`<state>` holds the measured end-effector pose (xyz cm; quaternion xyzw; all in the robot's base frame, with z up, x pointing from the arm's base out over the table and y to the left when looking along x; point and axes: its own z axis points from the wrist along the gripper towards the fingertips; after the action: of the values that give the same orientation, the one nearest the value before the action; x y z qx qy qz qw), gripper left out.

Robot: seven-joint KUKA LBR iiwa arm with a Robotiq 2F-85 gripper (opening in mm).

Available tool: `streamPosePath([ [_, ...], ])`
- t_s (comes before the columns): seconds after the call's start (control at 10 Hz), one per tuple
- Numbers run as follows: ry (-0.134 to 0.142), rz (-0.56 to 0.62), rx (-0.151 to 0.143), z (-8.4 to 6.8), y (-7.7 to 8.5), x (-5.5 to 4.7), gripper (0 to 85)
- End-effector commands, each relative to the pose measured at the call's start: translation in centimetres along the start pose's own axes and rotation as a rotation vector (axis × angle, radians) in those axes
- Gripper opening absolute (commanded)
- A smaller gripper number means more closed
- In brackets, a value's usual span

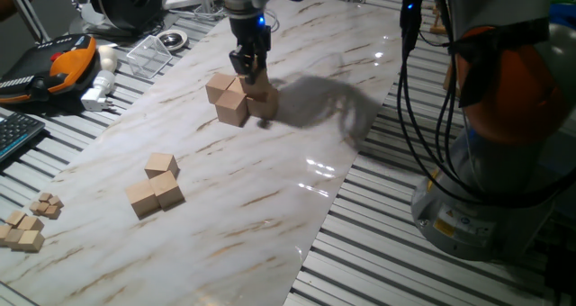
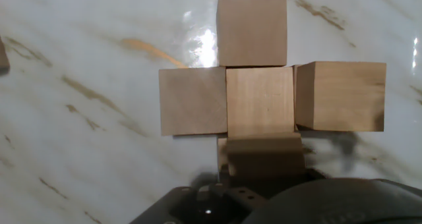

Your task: Stack the blocks into a cross shape

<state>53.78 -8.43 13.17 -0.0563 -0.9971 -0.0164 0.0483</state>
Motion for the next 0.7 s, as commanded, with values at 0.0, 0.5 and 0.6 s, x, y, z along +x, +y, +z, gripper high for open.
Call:
streamPosePath([
  [0.0,0.005,0.263,-0.025,-0.51,0.35,-0.32,0.0],
  [0.5,0.001,0.623,-0.080,-1.28,0.80,-0.72,0.0],
  [0.6,-0.005,0.702,-0.079,-1.36,0.75,-0.65,0.0],
])
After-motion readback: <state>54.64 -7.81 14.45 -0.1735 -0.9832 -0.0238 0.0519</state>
